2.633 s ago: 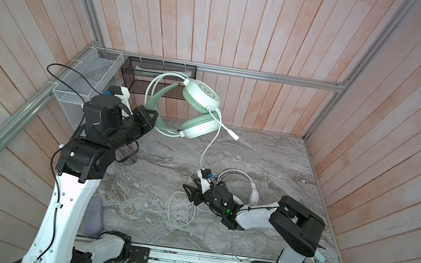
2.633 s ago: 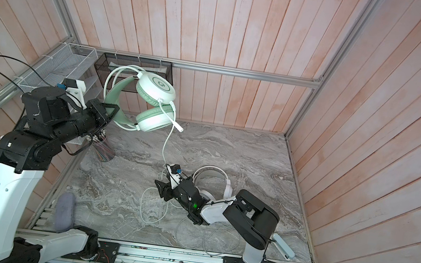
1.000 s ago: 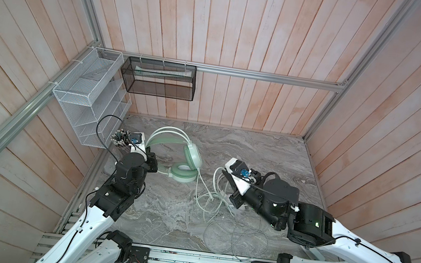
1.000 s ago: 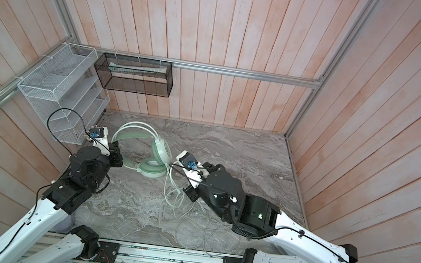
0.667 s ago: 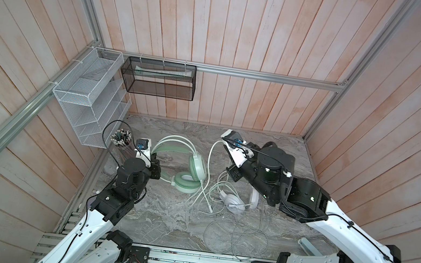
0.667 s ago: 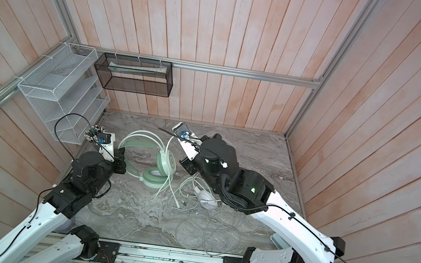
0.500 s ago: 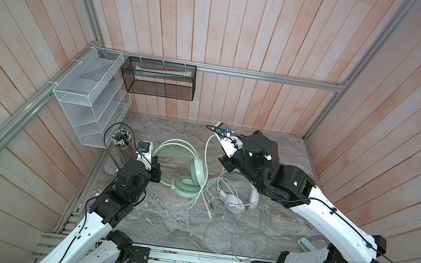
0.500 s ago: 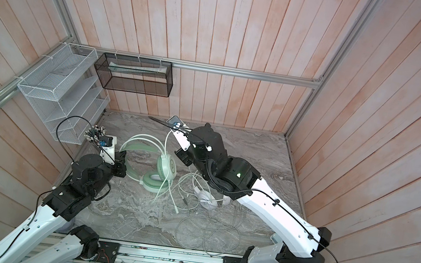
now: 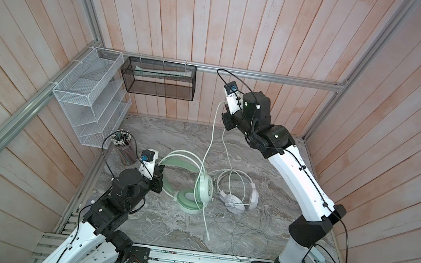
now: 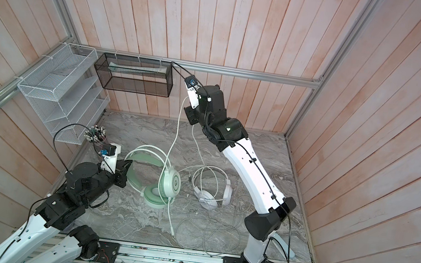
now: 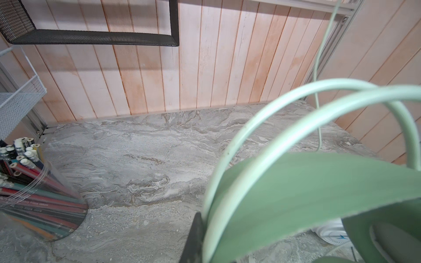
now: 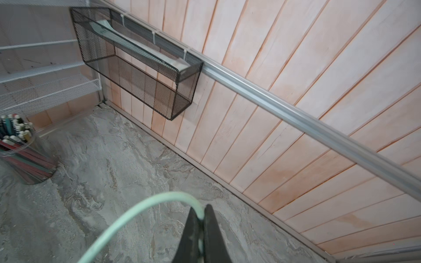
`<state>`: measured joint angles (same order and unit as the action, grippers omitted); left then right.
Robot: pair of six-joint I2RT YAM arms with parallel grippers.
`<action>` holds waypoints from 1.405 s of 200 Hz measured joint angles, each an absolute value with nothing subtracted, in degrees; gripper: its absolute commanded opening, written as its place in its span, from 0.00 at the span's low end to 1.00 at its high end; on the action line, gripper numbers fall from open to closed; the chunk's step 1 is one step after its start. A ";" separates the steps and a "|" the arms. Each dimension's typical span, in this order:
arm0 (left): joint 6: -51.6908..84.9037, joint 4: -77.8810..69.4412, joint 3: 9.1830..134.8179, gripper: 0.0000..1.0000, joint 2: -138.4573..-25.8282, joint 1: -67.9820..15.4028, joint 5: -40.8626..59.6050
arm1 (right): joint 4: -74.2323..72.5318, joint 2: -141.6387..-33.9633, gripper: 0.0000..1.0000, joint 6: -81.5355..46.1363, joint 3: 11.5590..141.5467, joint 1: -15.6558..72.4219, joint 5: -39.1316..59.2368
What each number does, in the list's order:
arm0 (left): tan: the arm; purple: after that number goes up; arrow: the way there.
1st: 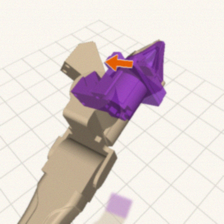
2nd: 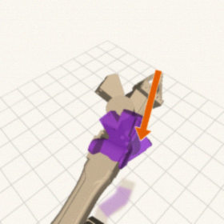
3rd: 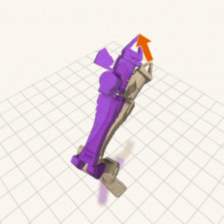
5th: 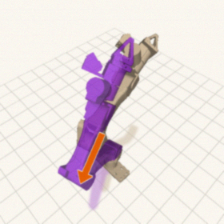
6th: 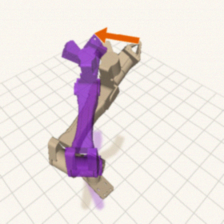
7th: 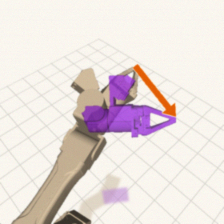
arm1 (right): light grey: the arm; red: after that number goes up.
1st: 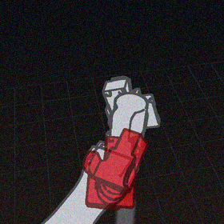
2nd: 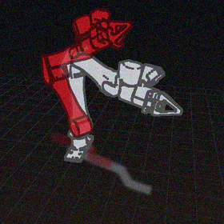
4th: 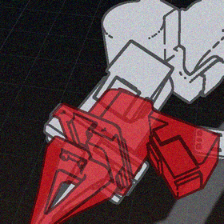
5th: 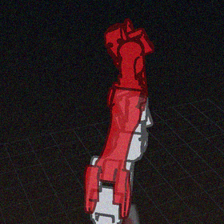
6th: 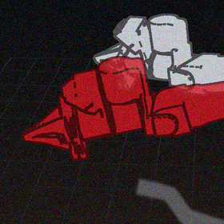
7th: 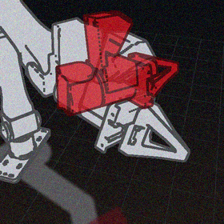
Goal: Wrap the headphones
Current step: 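Lift the green cable high with the right gripper while the left gripper lowers the headset, then raise the green headset with the left gripper toward the right gripper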
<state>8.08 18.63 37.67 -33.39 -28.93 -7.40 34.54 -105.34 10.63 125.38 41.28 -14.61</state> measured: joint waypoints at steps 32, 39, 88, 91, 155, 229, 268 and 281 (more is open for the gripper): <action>10.59 19.20 38.09 0.00 -32.42 -28.93 -4.29 | 34.79 -110.65 0.00 8.32 125.23 39.57 -10.61; 11.25 19.97 38.61 0.00 -32.51 -28.93 -3.68 | 34.41 -111.18 0.00 7.86 124.42 39.66 -9.78; 16.93 24.40 46.72 0.00 -34.26 -28.93 -0.80 | 30.79 -111.20 0.00 5.06 114.37 39.42 -4.01; 17.34 24.58 47.37 0.00 -34.35 -28.93 -0.67 | 30.48 -111.15 0.00 4.95 113.84 39.38 -3.66; 26.92 30.17 55.51 0.00 -36.73 -28.82 -0.23 | 24.43 -108.90 0.12 2.46 104.31 39.11 5.82; 37.06 33.15 72.79 0.00 -41.21 -28.93 -4.12 | 8.88 -94.54 0.47 -1.28 81.28 37.04 18.28; 41.47 37.52 81.60 0.00 -46.52 -28.95 -7.46 | 0.43 -90.08 0.54 -3.05 69.08 37.08 21.89; 42.57 38.35 83.64 0.00 -48.14 -28.93 -8.47 | -1.93 -88.58 0.55 -3.53 65.36 37.08 23.09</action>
<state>42.57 38.35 83.64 -48.14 -28.93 -8.47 -1.93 -88.58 -3.53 65.36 37.08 23.09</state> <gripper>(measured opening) 0.086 0.543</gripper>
